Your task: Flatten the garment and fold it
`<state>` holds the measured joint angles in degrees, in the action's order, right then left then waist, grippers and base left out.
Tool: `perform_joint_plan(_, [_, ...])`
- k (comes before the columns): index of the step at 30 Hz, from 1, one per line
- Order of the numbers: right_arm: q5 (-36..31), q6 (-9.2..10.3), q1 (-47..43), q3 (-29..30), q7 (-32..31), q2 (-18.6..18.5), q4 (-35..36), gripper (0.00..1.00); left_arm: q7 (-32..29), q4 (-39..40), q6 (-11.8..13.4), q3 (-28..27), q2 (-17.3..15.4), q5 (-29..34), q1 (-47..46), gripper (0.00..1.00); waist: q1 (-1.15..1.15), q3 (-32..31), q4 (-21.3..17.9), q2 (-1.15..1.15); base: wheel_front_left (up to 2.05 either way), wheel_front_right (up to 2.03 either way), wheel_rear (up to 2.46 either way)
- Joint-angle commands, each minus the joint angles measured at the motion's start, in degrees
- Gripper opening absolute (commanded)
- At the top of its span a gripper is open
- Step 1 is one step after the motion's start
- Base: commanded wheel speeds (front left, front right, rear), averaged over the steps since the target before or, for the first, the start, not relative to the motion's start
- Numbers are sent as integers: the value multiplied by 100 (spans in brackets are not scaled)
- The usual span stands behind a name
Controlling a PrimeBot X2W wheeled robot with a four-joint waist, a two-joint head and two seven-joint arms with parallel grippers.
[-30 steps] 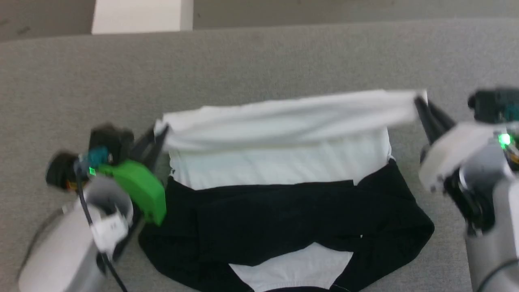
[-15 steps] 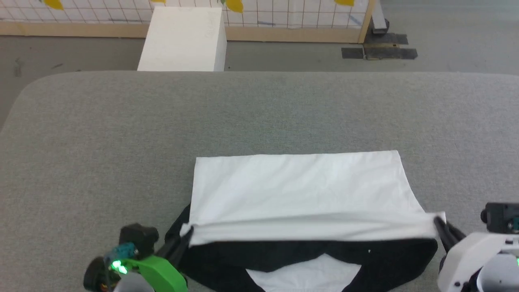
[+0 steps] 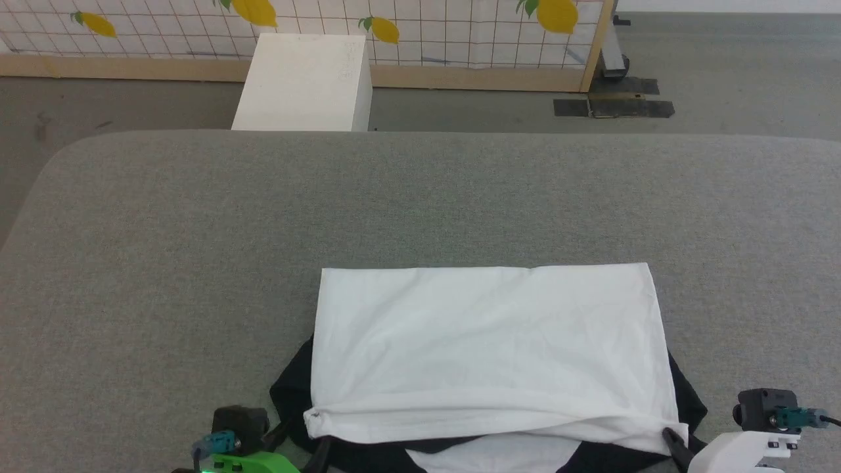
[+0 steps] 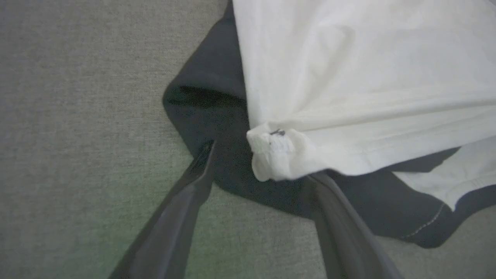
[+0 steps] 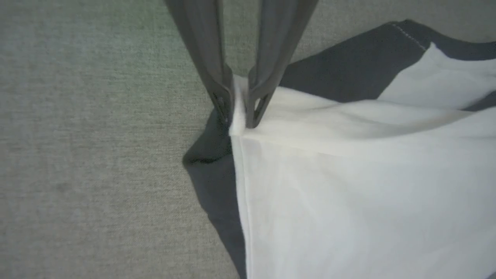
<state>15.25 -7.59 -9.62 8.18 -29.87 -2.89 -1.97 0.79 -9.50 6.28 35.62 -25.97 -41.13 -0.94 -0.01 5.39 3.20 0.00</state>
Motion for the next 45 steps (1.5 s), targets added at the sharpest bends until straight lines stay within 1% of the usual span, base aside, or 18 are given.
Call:
perform_joint_plan(1, [58,10,-90,6,48,1,-40,100,82,-39,4,-37,50,-50,74,100,1,-30,5,0,0,0,0])
perform_joint_plan(5, [8,10,-183,177,86,1,-15,100,239,-87,159,-167,43,-104,223,100,1,-102,39,0,0,0,0])
perform_joint_plan(10, [-142,10,-279,557,113,1,176,100,377,36,427,-387,-64,-162,428,100,1,-178,109,0,0,0,0])
perform_joint_plan(13, [-155,10,-268,728,181,1,258,100,462,114,527,-504,-120,-187,484,100,1,-219,153,0,0,0,0])
perform_joint_plan(15, [-164,10,-221,833,306,1,294,100,554,188,674,-600,-147,-150,500,100,1,-231,177,0,0,0,0])
perform_joint_plan(18, [-39,10,-58,851,660,1,291,100,906,284,868,-790,-123,-30,400,100,1,-212,214,0,0,0,0])
perform_joint_plan(21, [17,10,105,729,1013,1,221,100,1221,293,921,-940,-33,145,180,100,1,-177,232,0,0,0,0])
perform_joint_plan(24, [73,10,305,633,1338,1,28,100,1387,251,867,-1123,153,407,-122,100,1,-137,246,0,0,0,0])
perform_joint_plan(26, [82,10,442,563,1448,1,-158,100,1413,282,803,-1277,300,643,-300,100,1,-113,244,0,0,0,0])
perform_joint_plan(30, [191,10,713,473,1429,1,-625,100,1419,516,591,-1749,702,1221,-489,100,1,-83,254,0,0,0,0])
perform_joint_plan(32, [239,10,843,417,1303,1,-880,100,1419,553,451,-1944,891,1441,-515,100,1,-88,257,0,0,0,0])
perform_joint_plan(33, [270,10,1041,392,1172,2,-1222,100,1420,533,215,-2174,1117,1738,-552,100,1,-96,256,0,0,0,0])
perform_joint_plan(40, [155,10,1314,336,586,2,-1864,100,1420,349,-190,-2561,1452,2185,-613,100,1,-133,249,0,0,0,0])
perform_joint_plan(44, [255,10,1372,188,259,2,-2073,100,1421,226,-396,-2706,1591,2350,-599,100,1,-158,262,0,0,0,0])
perform_joint_plan(45, [347,10,1365,120,172,2,-2103,48,1421,192,-440,-2745,1626,2387,-588,100,1,-165,262,0,0,0,0])
